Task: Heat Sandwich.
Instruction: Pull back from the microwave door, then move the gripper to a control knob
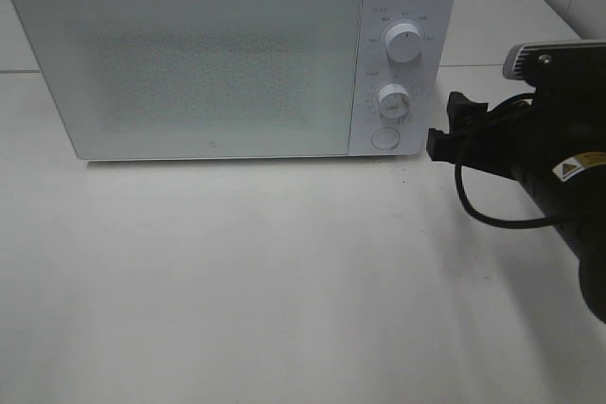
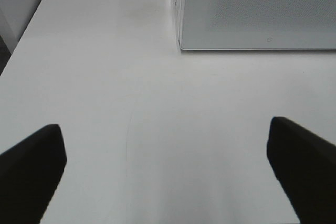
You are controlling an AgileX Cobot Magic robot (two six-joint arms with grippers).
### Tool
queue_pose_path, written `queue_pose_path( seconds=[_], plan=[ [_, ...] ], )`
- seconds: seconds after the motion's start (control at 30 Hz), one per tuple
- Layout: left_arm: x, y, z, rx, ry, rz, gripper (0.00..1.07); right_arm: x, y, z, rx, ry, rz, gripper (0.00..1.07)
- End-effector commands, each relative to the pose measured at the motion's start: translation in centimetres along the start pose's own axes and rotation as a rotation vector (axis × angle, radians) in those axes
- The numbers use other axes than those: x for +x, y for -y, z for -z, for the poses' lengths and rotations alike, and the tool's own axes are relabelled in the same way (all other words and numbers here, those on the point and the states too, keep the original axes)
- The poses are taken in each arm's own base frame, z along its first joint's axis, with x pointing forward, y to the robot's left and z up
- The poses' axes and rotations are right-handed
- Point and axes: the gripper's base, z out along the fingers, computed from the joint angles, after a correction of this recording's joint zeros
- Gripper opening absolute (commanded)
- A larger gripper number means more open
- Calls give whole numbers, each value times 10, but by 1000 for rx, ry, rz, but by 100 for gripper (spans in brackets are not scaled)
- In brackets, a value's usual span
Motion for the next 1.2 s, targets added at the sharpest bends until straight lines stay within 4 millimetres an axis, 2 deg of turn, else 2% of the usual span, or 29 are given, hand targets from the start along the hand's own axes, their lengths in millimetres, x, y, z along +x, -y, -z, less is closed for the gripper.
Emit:
queue_pose_path(
  seconds=[0.03,0.43,0.97,1.2],
  plan=[
    [3,0,3,1,23,-2,101,2,-8,1,15,13,4,76],
    [3,0,3,1,23,-2,101,13,-44,2,-25,-19,45,76],
    [3,0,3,1,23,-2,101,9,-48,-1,-28,-7,15,76],
    [3,0,3,1,23,-2,101,12,-46,-26,16,-11,-18,76]
  ],
)
